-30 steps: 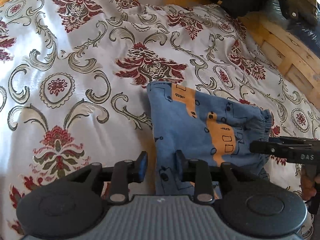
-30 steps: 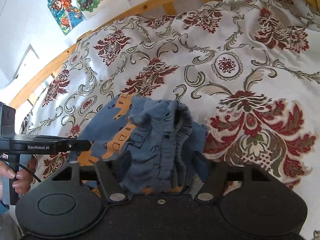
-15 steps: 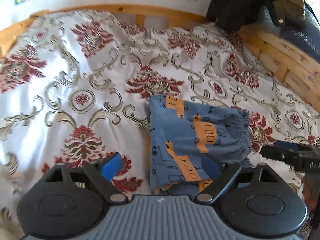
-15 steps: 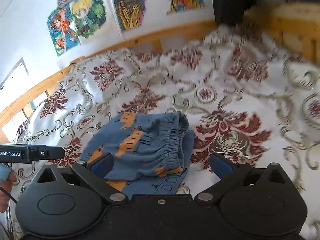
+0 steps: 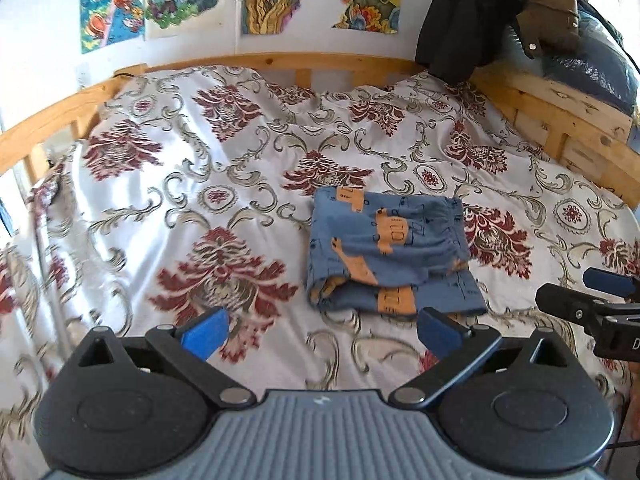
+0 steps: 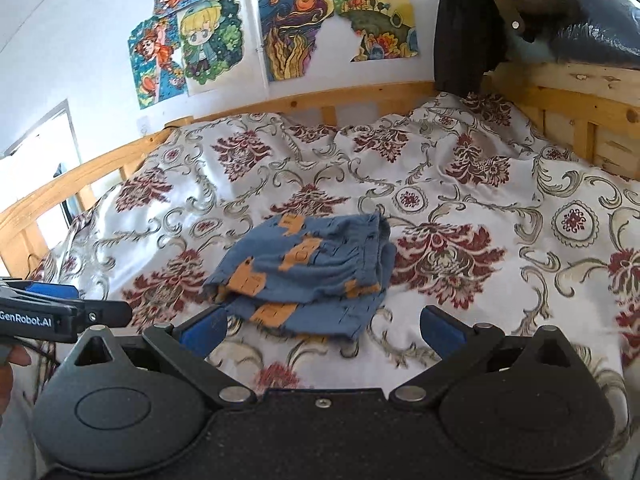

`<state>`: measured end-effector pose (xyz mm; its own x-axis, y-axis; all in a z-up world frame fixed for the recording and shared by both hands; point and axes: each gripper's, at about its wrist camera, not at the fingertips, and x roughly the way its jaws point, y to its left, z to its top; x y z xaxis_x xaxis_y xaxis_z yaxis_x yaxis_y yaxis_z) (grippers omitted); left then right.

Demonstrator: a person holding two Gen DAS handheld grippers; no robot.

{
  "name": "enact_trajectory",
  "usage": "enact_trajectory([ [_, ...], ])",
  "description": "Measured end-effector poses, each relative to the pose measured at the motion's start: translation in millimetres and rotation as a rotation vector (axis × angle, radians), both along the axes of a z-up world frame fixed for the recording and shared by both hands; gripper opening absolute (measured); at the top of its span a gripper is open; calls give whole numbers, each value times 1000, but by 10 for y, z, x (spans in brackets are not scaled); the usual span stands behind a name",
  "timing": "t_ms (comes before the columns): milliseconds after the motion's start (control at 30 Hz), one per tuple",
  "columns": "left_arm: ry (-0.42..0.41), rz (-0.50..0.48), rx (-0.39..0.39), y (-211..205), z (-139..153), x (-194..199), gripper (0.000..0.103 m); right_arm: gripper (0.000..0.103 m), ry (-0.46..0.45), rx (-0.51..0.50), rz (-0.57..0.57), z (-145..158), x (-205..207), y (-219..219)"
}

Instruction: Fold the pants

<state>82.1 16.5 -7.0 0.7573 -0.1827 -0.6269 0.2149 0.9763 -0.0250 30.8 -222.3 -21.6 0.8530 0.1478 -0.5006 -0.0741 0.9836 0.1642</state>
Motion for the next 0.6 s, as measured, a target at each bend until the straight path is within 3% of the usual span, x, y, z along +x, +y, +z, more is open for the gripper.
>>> enact_trajectory([
  [233,39,5,37,6,-86,-249,103,102,-14,-30,7,16,-101,70],
  [600,41,3,44,-1,-95,-257,103,102,5,-25,-9,-34,-69,16],
])
